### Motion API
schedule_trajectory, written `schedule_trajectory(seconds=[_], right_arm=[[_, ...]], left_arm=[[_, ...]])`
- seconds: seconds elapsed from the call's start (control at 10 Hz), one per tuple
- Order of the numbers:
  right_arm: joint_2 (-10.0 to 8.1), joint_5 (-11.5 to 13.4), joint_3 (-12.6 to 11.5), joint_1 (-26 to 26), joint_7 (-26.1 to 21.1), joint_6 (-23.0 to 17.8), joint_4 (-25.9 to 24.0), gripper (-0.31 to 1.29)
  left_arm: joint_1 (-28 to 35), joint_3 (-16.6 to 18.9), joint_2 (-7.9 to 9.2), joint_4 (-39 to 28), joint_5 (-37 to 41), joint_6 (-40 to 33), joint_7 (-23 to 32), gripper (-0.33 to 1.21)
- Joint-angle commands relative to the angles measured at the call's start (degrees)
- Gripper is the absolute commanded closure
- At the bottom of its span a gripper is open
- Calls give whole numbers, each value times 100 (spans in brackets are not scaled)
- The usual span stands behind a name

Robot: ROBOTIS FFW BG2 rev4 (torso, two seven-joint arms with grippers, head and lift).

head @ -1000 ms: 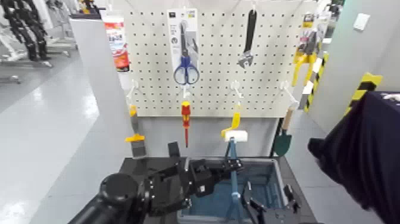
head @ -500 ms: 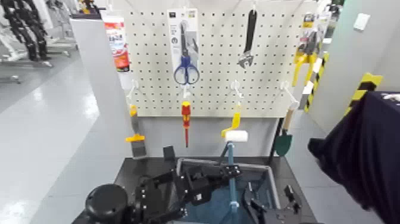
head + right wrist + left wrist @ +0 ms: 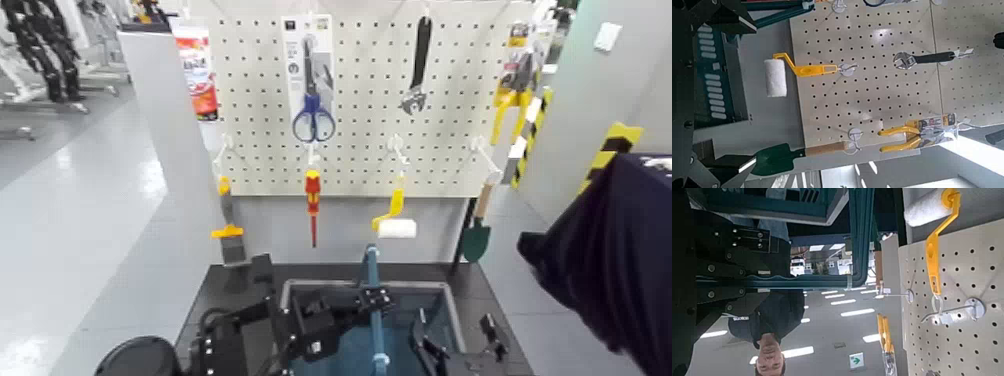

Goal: Grasp the handle of the crate.

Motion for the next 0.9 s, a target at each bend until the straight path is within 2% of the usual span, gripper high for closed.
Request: schedule_trajectory(seconds=[0.1, 0.9], right_arm=[[0, 19, -2, 0, -1, 12, 0, 14], [-17, 54, -20, 0, -1, 74, -18, 14]], left_arm=[[165, 84, 28, -177, 104, -7, 16, 119], [209, 101, 90, -273, 147, -7, 34, 119]])
